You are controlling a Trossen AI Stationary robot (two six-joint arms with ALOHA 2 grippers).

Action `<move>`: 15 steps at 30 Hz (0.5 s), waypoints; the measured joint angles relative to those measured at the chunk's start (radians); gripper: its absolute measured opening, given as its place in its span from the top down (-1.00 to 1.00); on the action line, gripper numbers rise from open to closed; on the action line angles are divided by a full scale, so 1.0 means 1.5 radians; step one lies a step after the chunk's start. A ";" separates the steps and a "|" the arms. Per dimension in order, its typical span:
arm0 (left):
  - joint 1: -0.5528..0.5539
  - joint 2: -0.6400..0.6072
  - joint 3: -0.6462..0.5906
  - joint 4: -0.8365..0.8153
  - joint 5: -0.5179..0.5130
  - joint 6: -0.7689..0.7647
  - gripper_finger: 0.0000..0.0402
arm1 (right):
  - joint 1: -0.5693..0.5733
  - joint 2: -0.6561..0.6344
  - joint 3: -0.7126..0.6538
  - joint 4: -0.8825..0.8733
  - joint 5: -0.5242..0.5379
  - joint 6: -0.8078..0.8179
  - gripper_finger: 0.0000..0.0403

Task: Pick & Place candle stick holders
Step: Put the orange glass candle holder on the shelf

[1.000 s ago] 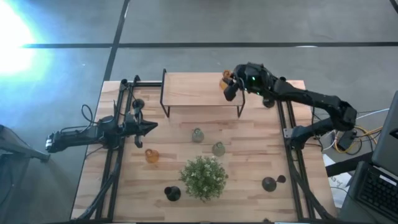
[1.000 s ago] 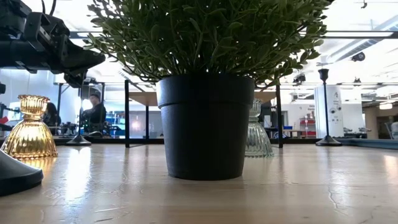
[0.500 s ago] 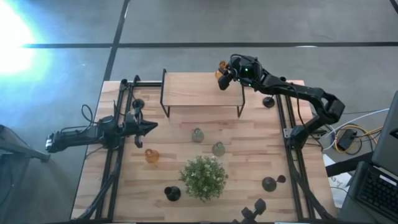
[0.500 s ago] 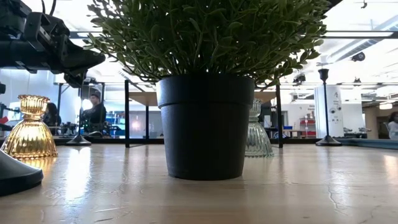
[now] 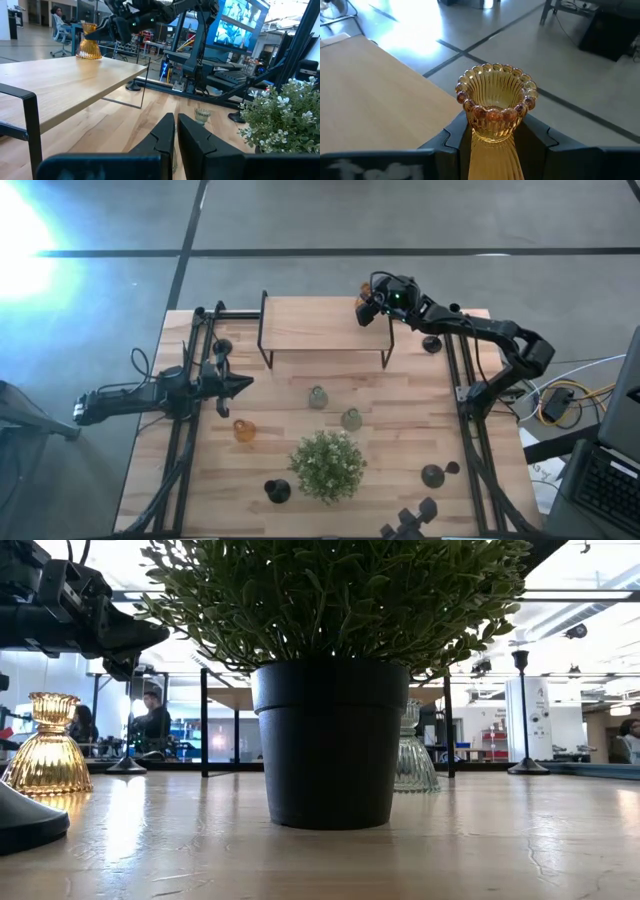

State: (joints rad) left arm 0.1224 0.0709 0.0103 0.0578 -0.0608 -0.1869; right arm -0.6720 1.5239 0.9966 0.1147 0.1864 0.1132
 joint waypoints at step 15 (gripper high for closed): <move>0.000 0.000 0.000 0.000 0.000 0.000 0.87 | -0.001 -0.003 -0.013 0.006 0.001 -0.004 0.43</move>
State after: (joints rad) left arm 0.1223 0.0711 0.0101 0.0578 -0.0608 -0.1871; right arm -0.6727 1.5192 0.9771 0.1236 0.1871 0.1065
